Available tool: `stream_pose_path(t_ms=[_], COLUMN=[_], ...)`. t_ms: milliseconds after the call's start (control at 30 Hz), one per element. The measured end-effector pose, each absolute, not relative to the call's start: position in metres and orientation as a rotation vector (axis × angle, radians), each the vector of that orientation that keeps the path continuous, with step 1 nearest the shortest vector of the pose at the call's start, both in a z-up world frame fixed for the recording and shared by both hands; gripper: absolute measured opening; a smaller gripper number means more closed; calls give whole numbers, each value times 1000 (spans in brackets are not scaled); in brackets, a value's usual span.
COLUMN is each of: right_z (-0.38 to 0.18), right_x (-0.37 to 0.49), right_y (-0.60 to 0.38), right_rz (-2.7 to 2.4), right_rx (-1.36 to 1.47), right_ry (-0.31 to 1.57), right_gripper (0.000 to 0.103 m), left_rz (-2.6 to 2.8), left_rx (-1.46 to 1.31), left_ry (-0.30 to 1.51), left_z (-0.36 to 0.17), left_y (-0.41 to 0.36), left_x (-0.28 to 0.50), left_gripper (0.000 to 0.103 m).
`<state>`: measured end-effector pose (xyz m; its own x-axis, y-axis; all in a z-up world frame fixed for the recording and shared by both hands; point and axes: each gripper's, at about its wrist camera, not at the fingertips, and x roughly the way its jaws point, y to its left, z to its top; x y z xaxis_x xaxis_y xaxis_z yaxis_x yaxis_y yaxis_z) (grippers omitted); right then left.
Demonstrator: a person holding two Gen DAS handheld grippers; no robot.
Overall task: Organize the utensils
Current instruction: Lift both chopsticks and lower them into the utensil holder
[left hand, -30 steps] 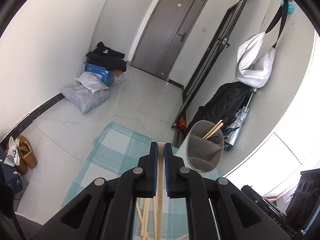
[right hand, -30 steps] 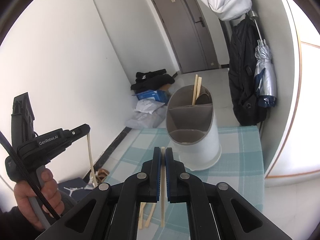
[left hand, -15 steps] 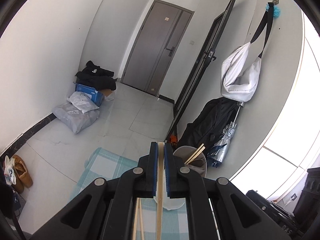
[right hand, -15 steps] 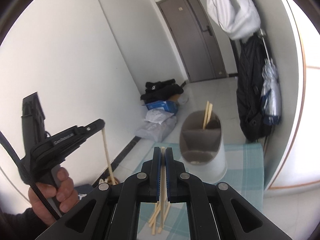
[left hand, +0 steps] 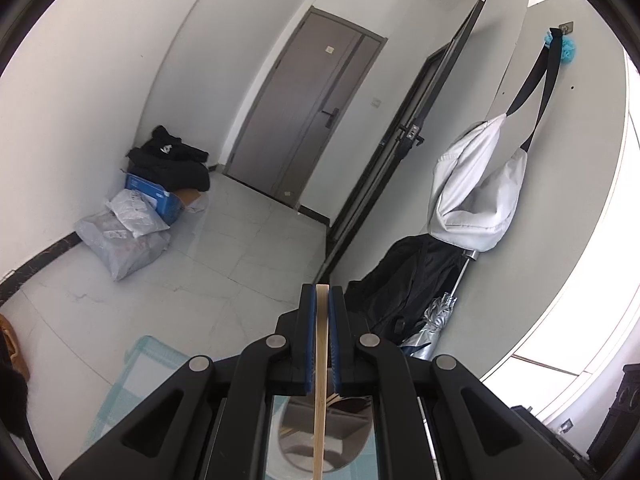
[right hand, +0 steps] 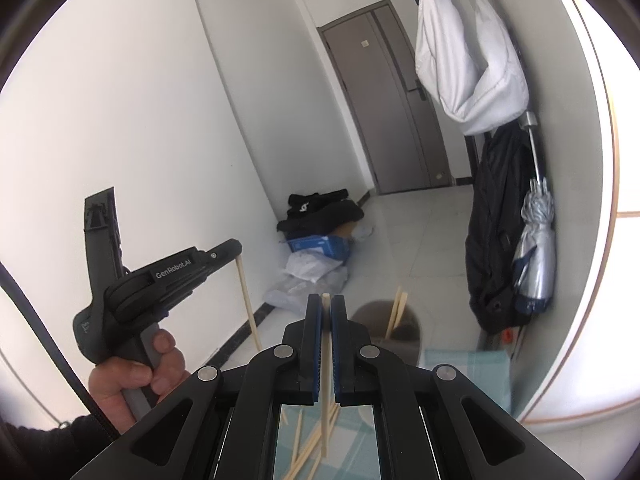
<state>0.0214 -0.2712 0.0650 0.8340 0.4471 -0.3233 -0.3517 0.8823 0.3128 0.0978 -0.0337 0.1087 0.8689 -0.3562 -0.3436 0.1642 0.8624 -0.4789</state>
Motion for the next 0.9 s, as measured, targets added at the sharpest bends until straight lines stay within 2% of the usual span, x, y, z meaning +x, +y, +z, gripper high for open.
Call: stream_pose_path(t_ms=[600,900], right_z=[102,83], right_x=[118,159], right_y=[-294,-286], right_rz=[362,342], right_rx=[286,281], right_ry=[321,348], right_gripper=[4,4], left_rz=[-288,-304], left_rx=[-480,-438], left_ry=[420,415], left_z=[110,98], left_y=[-45,-60], left_x=[179,203], left_gripper=[3,3])
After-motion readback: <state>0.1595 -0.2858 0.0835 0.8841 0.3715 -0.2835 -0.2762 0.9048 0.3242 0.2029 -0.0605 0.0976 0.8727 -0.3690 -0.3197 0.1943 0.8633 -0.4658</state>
